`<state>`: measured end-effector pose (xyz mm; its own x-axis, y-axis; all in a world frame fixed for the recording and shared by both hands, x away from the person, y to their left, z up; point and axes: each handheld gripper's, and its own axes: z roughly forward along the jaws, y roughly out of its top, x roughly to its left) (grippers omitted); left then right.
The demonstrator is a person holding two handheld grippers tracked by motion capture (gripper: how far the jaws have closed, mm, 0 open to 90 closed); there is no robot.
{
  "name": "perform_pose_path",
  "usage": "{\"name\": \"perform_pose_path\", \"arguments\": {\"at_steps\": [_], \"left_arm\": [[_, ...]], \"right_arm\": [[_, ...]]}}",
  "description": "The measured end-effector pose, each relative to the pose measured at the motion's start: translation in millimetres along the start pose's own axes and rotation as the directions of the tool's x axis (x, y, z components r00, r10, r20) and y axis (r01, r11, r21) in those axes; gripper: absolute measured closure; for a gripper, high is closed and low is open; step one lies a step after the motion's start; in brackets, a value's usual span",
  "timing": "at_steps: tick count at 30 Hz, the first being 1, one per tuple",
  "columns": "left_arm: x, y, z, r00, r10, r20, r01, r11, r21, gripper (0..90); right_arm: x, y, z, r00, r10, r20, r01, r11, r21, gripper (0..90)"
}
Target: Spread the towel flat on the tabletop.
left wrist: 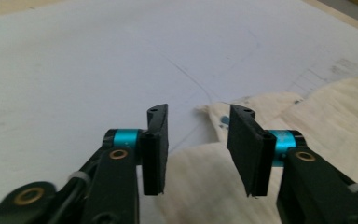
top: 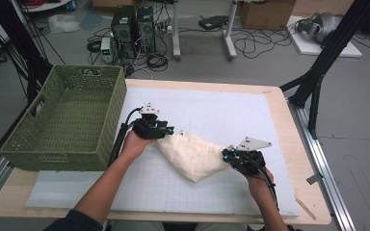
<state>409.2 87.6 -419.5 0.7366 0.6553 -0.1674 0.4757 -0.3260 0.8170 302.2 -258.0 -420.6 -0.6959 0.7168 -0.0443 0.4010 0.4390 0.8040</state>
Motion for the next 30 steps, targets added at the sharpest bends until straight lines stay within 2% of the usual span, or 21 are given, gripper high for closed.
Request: {"name": "perform_pose_path", "arguments": {"at_steps": [3,5,7,9,11,15,20,23,24,25,27,30], "left_arm": [[-1.6,-3.9,7.5,1.0,-0.009,0.001,0.009,0.9978,0.066,45.3],[-3.6,-7.9,11.4,0.9999,0.009,0.009,-0.01,0.9954,0.096,47.9],[-5.4,-10.5,12.5,0.9991,0.037,0.021,-0.039,0.9928,0.113,61.2],[-9.6,-12.6,15.1,0.9967,0.077,0.027,-0.08,0.984,0.159,78.9],[-13.7,-12.0,14.2,0.994,0.107,0.026,-0.109,0.9819,0.155,88.3],[-20.0,-11.0,7.2,0.9912,0.128,0.034,-0.131,0.9845,0.116,89.6],[-22.8,-17.4,-5.0,0.99,0.139,0.023,-0.141,0.9868,0.08,89.6],[-23.2,-19.5,-10.9,0.9897,0.143,0.003,-0.143,0.9878,0.06,89.5],[-21.9,-19.7,-12.1,0.9909,0.133,-0.019,-0.132,0.99,0.05,87.5],[-20.3,-19.3,-12.3,0.9927,0.114,-0.04,-0.112,0.9925,0.048,72.4],[-15.4,-19.1,-12.1,0.9963,0.058,-0.063,-0.056,0.9977,0.037,53.5],[-8.6,-21.7,-7.7,0.9974,0.015,-0.071,-0.011,0.9986,0.052,44.6]], "right_arm": [[-2.8,-1.6,-3.0,0.9998,0.009,0.016,-0.009,1.0,-0.003,84.5],[-4.3,-3.6,-3.6,0.9994,0.011,0.032,-0.012,1.0,0.018,84.3],[-5.7,-6.5,-2.9,0.9989,0.01,0.045,-0.011,0.999,0.036,84.3],[-6.6,-9.2,-2.2,0.9987,0.019,0.048,-0.021,0.998,0.053,85.0],[-8.1,-11.2,-1.9,0.9985,0.029,0.045,-0.032,0.997,0.064,85.4],[-7.8,-13.9,-4.4,0.999,0.029,0.033,-0.032,0.997,0.077,84.6],[-16.8,-6.4,-3.0,0.9971,0.063,0.044,-0.064,0.998,0.028,65.1],[-25.2,10.5,11.2,0.998,0.056,0.029,-0.057,0.998,0.022,58.5],[-26.8,16.5,16.8,0.9982,0.056,0.02,-0.056,0.998,0.019,57.2],[-29.3,24.1,24.7,0.9989,0.046,0.006,-0.046,0.999,0.017,55.9],[-31.5,33.5,35.0,0.9989,0.044,-0.015,-0.044,0.999,0.014,55.4],[-36.4,45.4,53.1,0.9971,0.053,-0.054,-0.052,0.998,0.025,56.1]]}}
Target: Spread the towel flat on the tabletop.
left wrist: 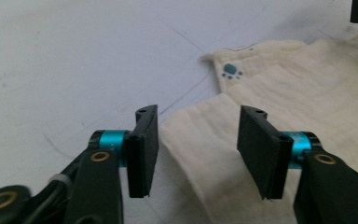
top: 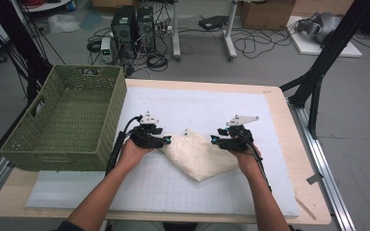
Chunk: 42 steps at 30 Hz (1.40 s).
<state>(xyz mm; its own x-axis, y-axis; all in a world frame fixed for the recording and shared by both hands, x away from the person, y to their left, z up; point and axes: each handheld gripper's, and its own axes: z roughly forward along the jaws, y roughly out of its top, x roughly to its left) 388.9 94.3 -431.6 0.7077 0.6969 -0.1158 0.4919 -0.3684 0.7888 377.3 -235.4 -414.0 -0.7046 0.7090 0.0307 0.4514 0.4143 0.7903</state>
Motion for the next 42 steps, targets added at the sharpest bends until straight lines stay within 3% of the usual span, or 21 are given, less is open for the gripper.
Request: {"name": "perform_pose_path", "arguments": {"at_steps": [3,5,7,11,14,15,17,19,22,26,28,31,33,35,38,41,42], "left_arm": [[2.9,-4.2,6.8,0.9996,-0.024,0.016,0.023,0.9984,0.052,42.7],[2.4,-6.0,9.8,0.999,-0.029,0.035,0.026,0.9975,0.066,43.3],[0.2,-6.5,10.8,0.9987,-0.01,0.05,0.007,0.9978,0.065,51.4],[-6.1,-7.6,11.6,0.9962,0.056,0.067,-0.061,0.9955,0.072,77.7],[-9.2,-9.8,10.8,0.9955,0.076,0.058,-0.079,0.9951,0.06,84.3],[-9.1,-10.0,9.9,0.9949,0.083,0.057,-0.086,0.9944,0.061,84.9],[-8.7,-10.5,7.7,0.9952,0.082,0.053,-0.085,0.9951,0.052,85.4],[-8.8,-10.0,3.9,0.9947,0.087,0.054,-0.089,0.9953,0.039,85.6],[-10.8,-8.2,-3.0,0.9935,0.1,0.055,-0.101,0.9948,0.015,85.7],[-14.4,-5.2,-14.6,0.9896,0.13,0.062,-0.128,0.9914,-0.026,85.8],[-16.7,-5.1,-19.7,0.9862,0.151,0.067,-0.149,0.988,-0.041,85.8],[-20.7,-6.8,-24.4,0.9832,0.164,0.079,-0.159,0.985,-0.066,85.7],[-25.4,-8.3,-26.2,0.9791,0.181,0.092,-0.174,0.9814,-0.08,85.7],[-30.1,-10.1,-25.4,0.9751,0.202,0.092,-0.196,0.9781,-0.071,85.7],[-30.3,-16.4,-25.0,0.9732,0.217,0.075,-0.214,0.9758,-0.043,85.6],[-22.9,-24.5,-29.5,0.9809,0.186,0.058,-0.183,0.9819,-0.048,85.5],[-20.3,-26.7,-31.4,0.9824,0.179,0.052,-0.177,0.983,-0.05,85.5]], "right_arm": [[-3.9,8.2,16.9,0.9992,0.017,-0.035,-0.016,0.999,0.035,56.8],[-4.0,13.0,27.8,0.9975,0.023,-0.067,-0.021,0.999,0.031,56.8],[-2.0,16.8,40.3,0.9956,0.021,-0.091,-0.016,0.998,0.057,55.2],[3.5,18.4,56.3,0.9925,0.019,-0.121,-0.008,0.996,0.09,54.4],[8.0,15.4,67.4,0.9897,0.018,-0.142,0.001,0.991,0.136,55.6],[9.5,16.2,67.5,0.9919,0.009,-0.126,0.008,0.991,0.135,60.1],[10.0,17.0,65.9,0.9897,-0.002,-0.143,0.022,0.989,0.144,76.7],[13.4,18.9,63.6,0.9933,-0.037,-0.11,0.052,0.988,0.143,85.7],[13.8,21.8,59.4,0.9968,-0.071,-0.035,0.075,0.988,0.135,86.8],[3.9,22.9,48.3,0.995,-0.055,0.083,0.046,0.993,0.113,86.9],[-3.9,22.6,40.9,0.9864,-0.044,0.159,0.028,0.995,0.099,87.0],[-18.3,20.2,28.5,0.9652,0.009,0.262,-0.029,0.997,0.072,86.9],[-23.2,19.1,24.4,0.9561,0.026,0.292,-0.045,0.997,0.059,86.9],[-21.3,19.3,26.5,0.949,0.012,0.315,-0.038,0.996,0.078,85.9],[-16.7,18.6,33.3,0.9438,0.008,0.331,-0.043,0.994,0.099,68.5],[-17.8,19.0,25.1,0.9537,0.048,0.297,-0.065,0.997,0.047,60.0],[-19.2,18.5,20.6,0.9605,0.07,0.269,-0.078,0.997,0.021,58.5]]}}
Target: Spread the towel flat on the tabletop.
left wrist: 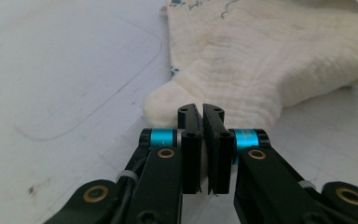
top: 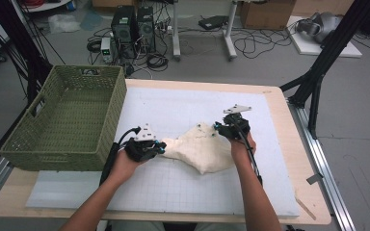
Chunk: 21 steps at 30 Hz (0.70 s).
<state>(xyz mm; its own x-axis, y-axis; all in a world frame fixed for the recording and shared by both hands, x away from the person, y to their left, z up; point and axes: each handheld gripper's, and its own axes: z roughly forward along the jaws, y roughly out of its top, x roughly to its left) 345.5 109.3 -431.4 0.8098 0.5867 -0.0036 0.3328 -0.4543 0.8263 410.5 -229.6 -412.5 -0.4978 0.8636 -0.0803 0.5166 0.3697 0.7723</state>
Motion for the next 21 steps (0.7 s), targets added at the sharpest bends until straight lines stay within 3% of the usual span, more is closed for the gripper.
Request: {"name": "perform_pose_path", "arguments": {"at_steps": [2,3,4,5,7,11,12,14,17,19,21], "left_arm": [[2.4,-3.5,-3.0,0.9999,-0.011,-0.009,0.011,0.9999,-0.004,85.3],[3.3,-5.5,-4.5,0.9997,-0.018,-0.015,0.018,0.9998,-0.01,85.2],[3.8,-6.5,-5.3,0.9997,-0.019,-0.017,0.019,0.9998,-0.012,85.1],[4.0,-7.7,-6.0,0.9996,-0.022,-0.019,0.022,0.9997,-0.013,85.0],[4.1,-9.5,-7.1,0.9995,-0.021,-0.022,0.021,0.9998,-0.006,84.6],[2.5,-8.8,-8.5,0.9996,-0.016,-0.024,0.016,0.9997,-0.016,83.8],[2.4,-8.8,-8.6,0.9996,-0.017,-0.024,0.017,0.9997,-0.015,83.7],[2.8,-9.1,-8.6,0.9995,-0.02,-0.025,0.02,0.9997,-0.015,83.5],[3.0,-9.1,-9.0,0.9993,-0.026,-0.026,0.025,0.9995,-0.019,83.5],[3.4,-9.1,-9.5,0.9993,-0.024,-0.028,0.024,0.9996,-0.016,83.5],[3.3,-9.5,-10.0,0.9992,-0.028,-0.027,0.028,0.9994,-0.019,83.5]], "right_arm": [[-4.2,-1.9,-5.8,0.9981,0.023,-0.057,-0.024,1.0,-0.015,54.4],[-5.4,-3.9,-8.2,0.9932,0.038,-0.11,-0.041,0.999,-0.02,52.9],[-5.1,-7.2,-10.6,0.9886,0.027,-0.148,-0.03,0.999,-0.021,51.5],[-3.7,-9.6,-12.2,0.9878,0.006,-0.156,-0.01,1.0,-0.022,51.6],[0.5,-16.1,-14.2,0.9747,-0.014,-0.223,0.016,1.0,0.007,49.5],[10.9,-24.3,-16.0,0.9446,-0.061,-0.322,0.059,0.998,-0.016,50.6],[13.9,-25.8,-14.9,0.931,-0.066,-0.359,0.065,0.998,-0.014,50.6],[19.1,-27.3,-12.4,0.9234,-0.086,-0.374,0.093,0.996,0.0,50.7],[21.9,-28.9,-7.9,0.9203,-0.101,-0.378,0.116,0.993,0.017,57.1],[22.6,-30.2,-6.5,0.91,-0.107,-0.401,0.132,0.991,0.034,74.6],[24.7,-31.9,-8.4,0.9071,-0.13,-0.401,0.157,0.987,0.036,84.0]]}}
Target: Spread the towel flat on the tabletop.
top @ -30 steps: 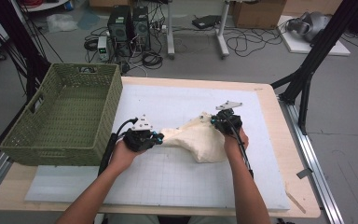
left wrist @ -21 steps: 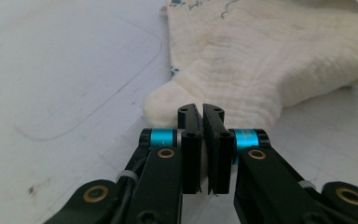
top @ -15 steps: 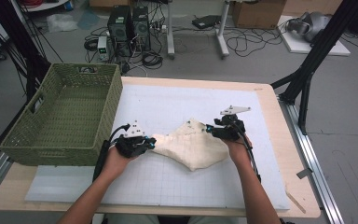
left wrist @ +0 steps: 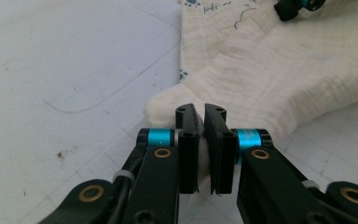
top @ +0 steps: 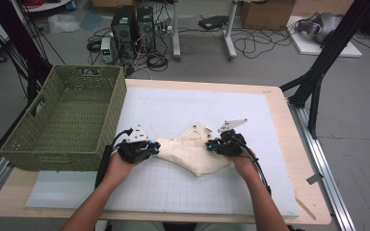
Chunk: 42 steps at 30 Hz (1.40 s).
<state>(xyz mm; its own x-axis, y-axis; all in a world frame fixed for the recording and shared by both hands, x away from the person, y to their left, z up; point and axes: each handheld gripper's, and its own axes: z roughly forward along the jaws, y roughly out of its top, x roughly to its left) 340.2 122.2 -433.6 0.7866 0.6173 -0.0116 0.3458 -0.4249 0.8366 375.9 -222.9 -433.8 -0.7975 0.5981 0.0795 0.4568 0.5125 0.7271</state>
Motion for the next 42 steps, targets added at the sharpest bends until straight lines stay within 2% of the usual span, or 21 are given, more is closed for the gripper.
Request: {"name": "perform_pose_path", "arguments": {"at_steps": [4,9,14,16,17,19,21,22,25,28,34,36,39,42], "left_arm": [[-1.7,-4.2,0.3,0.9998,-0.017,0.005,0.017,0.9998,-0.009,82.9],[-3.7,-10.4,-0.1,0.9994,-0.033,0.012,0.033,0.9994,-0.003,81.3],[-7.7,-8.5,-1.4,0.9992,-0.024,0.031,0.025,0.9996,-0.014,81.3],[-7.4,-8.0,-2.8,0.999,-0.032,0.03,0.033,0.9993,-0.018,78.8],[-6.7,-7.7,-3.5,0.9984,-0.051,0.023,0.052,0.9983,-0.027,73.4],[-1.8,-6.6,-6.6,0.9937,-0.112,0.006,0.112,0.9919,-0.059,60.2],[4.2,-3.4,-10.7,0.9854,-0.17,0.0,0.169,0.981,-0.094,53.8],[6.5,-0.3,-12.3,0.9829,-0.184,-0.003,0.183,0.9769,-0.111,51.7],[11.6,14.3,-12.7,0.9822,-0.188,-0.011,0.184,0.972,-0.146,49.2],[14.3,27.7,-6.1,0.9828,-0.183,-0.019,0.178,0.9717,-0.155,48.2],[13.6,53.4,24.2,0.9842,-0.177,0.008,0.176,0.9756,-0.131,45.8],[11.2,58.6,35.6,0.9855,-0.169,0.02,0.17,0.9797,-0.106,45.6],[5.4,63.4,58.5,0.9785,-0.196,0.065,0.201,0.9766,-0.078,44.9],[-0.5,67.3,76.7,0.9831,-0.169,0.071,0.171,0.9851,-0.02,42.6]], "right_arm": [[4.0,0.1,-6.8,0.9998,-0.015,0.013,0.016,1.0,-0.023,85.2],[15.7,-4.3,-26.8,0.9987,-0.044,0.026,0.046,0.996,-0.072,82.4],[29.0,-11.3,-43.7,0.9951,-0.088,0.043,0.092,0.992,-0.09,84.8],[34.3,-12.9,-46.8,0.9939,-0.105,0.033,0.108,0.99,-0.091,85.0],[38.5,-14.3,-48.6,0.993,-0.116,0.022,0.118,0.989,-0.091,84.9],[45.2,-17.8,-50.8,0.9912,-0.132,0.005,0.132,0.987,-0.088,84.9],[52.0,-24.0,-52.8,0.9891,-0.147,-0.009,0.146,0.985,-0.089,84.9],[55.2,-27.6,-53.7,0.9888,-0.149,-0.017,0.146,0.985,-0.088,84.9],[63.7,-39.0,-55.5,0.9865,-0.158,-0.044,0.153,0.984,-0.087,84.8],[70.0,-47.2,-54.9,0.9839,-0.165,-0.068,0.16,0.984,-0.076,84.7],[83.5,-57.1,-53.0,0.9737,-0.185,-0.133,0.181,0.983,-0.041,84.2],[87.4,-59.7,-52.9,0.9699,-0.197,-0.144,0.195,0.98,-0.029,83.8],[89.9,-63.0,-49.5,0.9667,-0.209,-0.148,0.21,0.978,-0.01,83.4],[90.2,-62.7,-46.9,0.9656,-0.212,-0.151,0.213,0.977,-0.005,83.3]]}}
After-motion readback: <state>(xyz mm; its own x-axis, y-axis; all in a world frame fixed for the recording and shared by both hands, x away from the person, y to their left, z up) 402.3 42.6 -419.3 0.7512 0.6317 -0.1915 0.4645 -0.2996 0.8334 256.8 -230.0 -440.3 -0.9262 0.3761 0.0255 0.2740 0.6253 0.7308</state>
